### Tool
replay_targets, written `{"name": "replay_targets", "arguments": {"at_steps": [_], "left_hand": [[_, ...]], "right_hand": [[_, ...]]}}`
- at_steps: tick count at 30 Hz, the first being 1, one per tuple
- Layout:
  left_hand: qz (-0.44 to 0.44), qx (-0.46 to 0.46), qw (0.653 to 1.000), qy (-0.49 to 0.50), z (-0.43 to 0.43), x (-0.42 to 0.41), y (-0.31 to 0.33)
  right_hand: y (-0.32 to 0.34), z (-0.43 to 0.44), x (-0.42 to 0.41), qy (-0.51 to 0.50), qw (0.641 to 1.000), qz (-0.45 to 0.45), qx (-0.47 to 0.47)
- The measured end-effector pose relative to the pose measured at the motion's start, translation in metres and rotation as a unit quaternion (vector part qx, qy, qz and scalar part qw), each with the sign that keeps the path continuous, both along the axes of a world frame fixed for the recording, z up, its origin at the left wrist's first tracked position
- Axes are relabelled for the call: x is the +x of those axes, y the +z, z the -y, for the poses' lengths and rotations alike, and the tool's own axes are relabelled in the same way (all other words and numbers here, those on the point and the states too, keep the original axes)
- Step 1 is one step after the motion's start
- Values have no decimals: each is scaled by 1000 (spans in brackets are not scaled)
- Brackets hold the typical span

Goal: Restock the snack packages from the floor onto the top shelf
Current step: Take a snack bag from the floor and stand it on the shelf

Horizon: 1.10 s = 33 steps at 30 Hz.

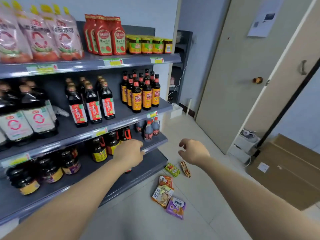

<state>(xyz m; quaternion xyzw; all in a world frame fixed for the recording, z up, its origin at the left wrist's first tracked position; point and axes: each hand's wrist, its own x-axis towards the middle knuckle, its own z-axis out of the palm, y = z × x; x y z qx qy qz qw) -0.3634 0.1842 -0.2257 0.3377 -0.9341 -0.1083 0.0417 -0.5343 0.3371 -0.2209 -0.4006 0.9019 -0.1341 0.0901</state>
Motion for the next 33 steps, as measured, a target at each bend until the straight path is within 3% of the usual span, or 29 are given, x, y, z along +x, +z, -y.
{"name": "replay_targets", "arguments": {"at_steps": [10,20,33], "left_hand": [[41,68,996,-37,42,-192,-91],[107,166,980,-27,92,-319,-208],[225,241,944,5,157,-440,-467]], "right_hand": [[-89,28,-164,-51,994,74,58],[-211,84,-284,-87,974,163,128],[-479,136,-395,-148,926,281,202]]}}
